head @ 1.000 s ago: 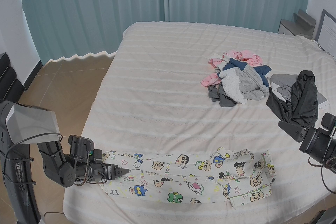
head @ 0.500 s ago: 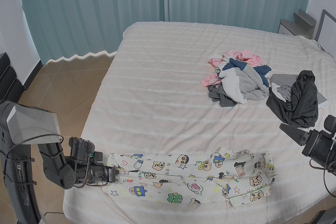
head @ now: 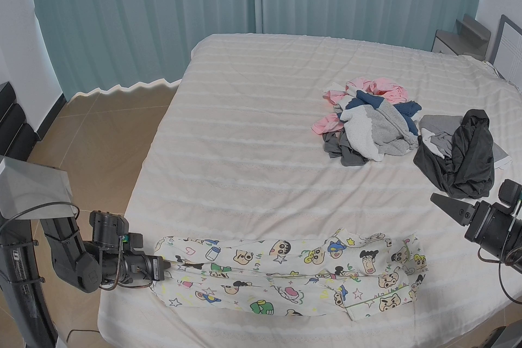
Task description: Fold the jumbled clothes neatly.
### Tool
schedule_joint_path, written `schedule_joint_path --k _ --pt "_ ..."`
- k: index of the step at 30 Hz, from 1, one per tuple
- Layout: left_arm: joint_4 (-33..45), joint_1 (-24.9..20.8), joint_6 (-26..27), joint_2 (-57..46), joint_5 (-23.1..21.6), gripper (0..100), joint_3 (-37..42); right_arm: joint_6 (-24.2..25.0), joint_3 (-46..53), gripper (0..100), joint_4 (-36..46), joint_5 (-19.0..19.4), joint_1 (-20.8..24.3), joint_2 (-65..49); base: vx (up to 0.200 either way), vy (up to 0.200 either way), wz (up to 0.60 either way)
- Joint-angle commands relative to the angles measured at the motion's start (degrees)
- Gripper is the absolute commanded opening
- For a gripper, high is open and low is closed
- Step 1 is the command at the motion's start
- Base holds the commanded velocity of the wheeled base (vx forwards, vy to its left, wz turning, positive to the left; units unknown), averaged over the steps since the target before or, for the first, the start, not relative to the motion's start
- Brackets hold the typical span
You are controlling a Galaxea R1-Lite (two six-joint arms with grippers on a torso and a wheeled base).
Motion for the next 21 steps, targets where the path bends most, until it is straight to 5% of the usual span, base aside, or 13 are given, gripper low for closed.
schedule_joint_path --k 1,21 --pt "0.09 2.24 0.09 -1.71 -0.08 0 0.24 0.06 -0.2 100 -0.09 0.04 -0.06 1.23 0.0 0.0 0.0" --pt "0.44 17.27 3.35 -2.76 -6.85 0 -1.78 0.06 0.07 100 -0.09 0.13 -0.06 1.76 0.0 0.0 0.0"
